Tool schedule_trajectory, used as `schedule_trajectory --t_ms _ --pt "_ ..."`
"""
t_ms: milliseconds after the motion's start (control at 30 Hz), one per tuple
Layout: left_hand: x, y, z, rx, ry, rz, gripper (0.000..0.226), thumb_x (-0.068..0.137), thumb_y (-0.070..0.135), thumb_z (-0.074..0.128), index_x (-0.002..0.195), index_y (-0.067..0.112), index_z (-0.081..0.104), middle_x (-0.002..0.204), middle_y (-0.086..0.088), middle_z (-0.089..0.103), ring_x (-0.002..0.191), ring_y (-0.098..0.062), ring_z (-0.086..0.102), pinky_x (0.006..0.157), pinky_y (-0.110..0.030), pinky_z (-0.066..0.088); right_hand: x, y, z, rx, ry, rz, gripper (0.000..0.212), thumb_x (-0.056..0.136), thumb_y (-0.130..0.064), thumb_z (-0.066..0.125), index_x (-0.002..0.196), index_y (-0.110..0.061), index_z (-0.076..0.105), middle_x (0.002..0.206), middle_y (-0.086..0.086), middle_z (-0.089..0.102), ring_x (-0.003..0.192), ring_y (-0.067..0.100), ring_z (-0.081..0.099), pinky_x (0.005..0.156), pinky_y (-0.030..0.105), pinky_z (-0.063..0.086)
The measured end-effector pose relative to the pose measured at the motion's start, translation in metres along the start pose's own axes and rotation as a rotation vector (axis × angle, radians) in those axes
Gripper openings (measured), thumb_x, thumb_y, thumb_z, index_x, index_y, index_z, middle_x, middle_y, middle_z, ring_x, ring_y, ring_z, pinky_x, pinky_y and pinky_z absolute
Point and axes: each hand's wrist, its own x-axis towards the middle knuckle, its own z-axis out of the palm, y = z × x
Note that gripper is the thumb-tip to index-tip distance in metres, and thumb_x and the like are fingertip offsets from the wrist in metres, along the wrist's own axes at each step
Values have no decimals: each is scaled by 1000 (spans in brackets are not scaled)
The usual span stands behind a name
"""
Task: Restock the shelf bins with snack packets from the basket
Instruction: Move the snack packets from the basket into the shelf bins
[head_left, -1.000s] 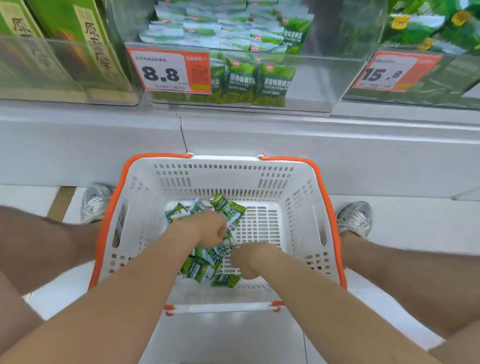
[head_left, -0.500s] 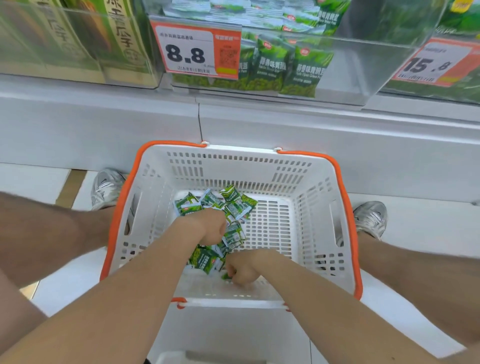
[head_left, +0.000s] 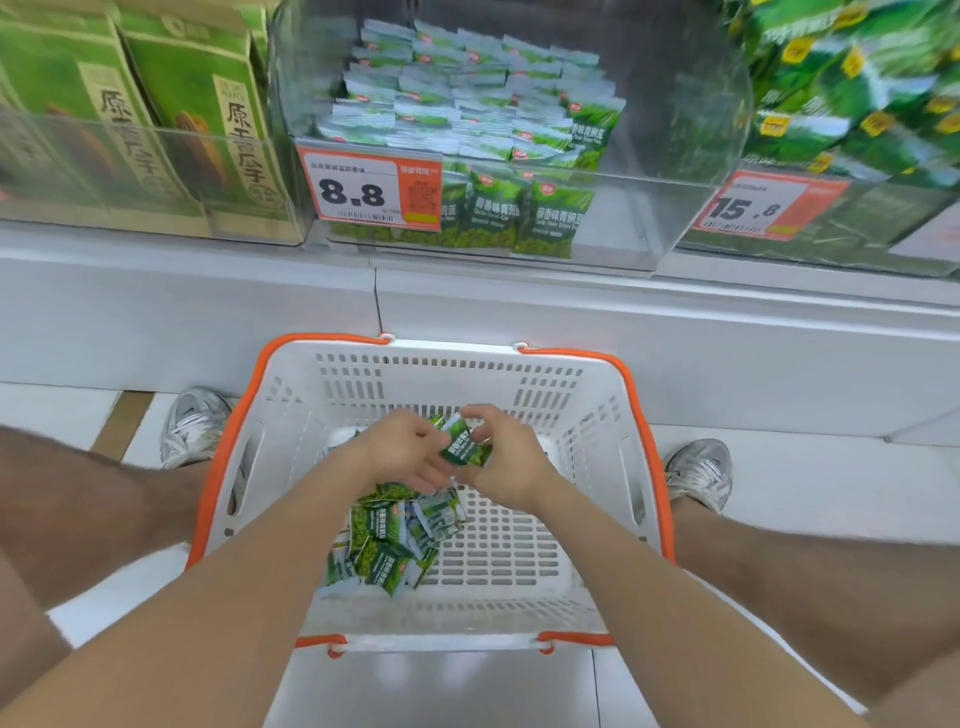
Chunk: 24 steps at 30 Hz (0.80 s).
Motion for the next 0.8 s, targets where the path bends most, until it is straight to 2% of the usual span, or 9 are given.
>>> schedule_trajectory --t_ms 67,167,233,300,400,500,600,700,800 --pt "-7 10 -2 -91 83 108 32 106 30 61 118 2 69 101 -16 79 88 -23 79 72 -35 65 0 0 -4 83 54 -17 67 75 -29 93 132 -29 57 97 -16 58 90 2 57 72 20 46" --pt "-16 19 -4 -193 132 184 28 104 35 63 111 9 74 103 -8 79 92 -21 79 81 -42 65 2 2 -8 131 60 -20 53 67 -20 96 113 -26 69 93 -11 74 83 7 71 76 38 62" --pt "-19 23 -4 -211 141 203 30 105 36 61 109 9 74 102 -9 79 92 -23 79 81 -42 65 1 0 -9 147 33 -13 48 66 -19 97 108 -24 74 91 -8 77 82 10 74 80 44 63" --pt "-22 29 -4 -189 170 217 32 105 35 60 109 6 74 100 -16 78 88 -24 79 74 -37 66 0 -2 -10 203 -11 -31 43 69 -26 95 108 -25 76 94 -8 79 88 11 75 85 42 62" --pt "-26 36 -4 -154 195 241 34 106 33 60 105 4 76 95 -15 79 84 -23 79 72 -35 65 -2 -10 -14 327 -3 -36 26 91 -39 79 113 -26 76 102 -7 79 97 11 74 89 37 60" --pt "-29 39 -2 -179 152 253 37 108 36 54 105 5 76 95 -12 80 90 -23 79 80 -39 64 -5 -16 -23 407 31 -36 23 103 -32 65 116 -17 76 99 4 80 92 22 76 82 37 63" --pt "-31 43 -3 -194 160 265 41 108 39 53 105 4 75 92 -13 80 91 -23 79 82 -42 65 -6 -18 -26 448 35 -40 22 101 -30 69 116 -16 75 100 6 79 92 25 77 78 36 64" --pt "-33 51 -3 -189 238 333 38 107 38 56 96 7 75 78 -3 77 77 -20 76 75 -48 65 -2 -27 -28 354 149 -101 17 98 -38 69 104 -24 76 90 0 78 84 22 75 80 47 62" --pt "-36 74 1 -117 421 540 40 109 37 54 80 14 71 67 0 70 61 -20 67 58 -50 60 0 -52 -43 77 406 -265 16 99 -38 61 88 -27 64 68 -4 65 63 15 60 65 44 53"
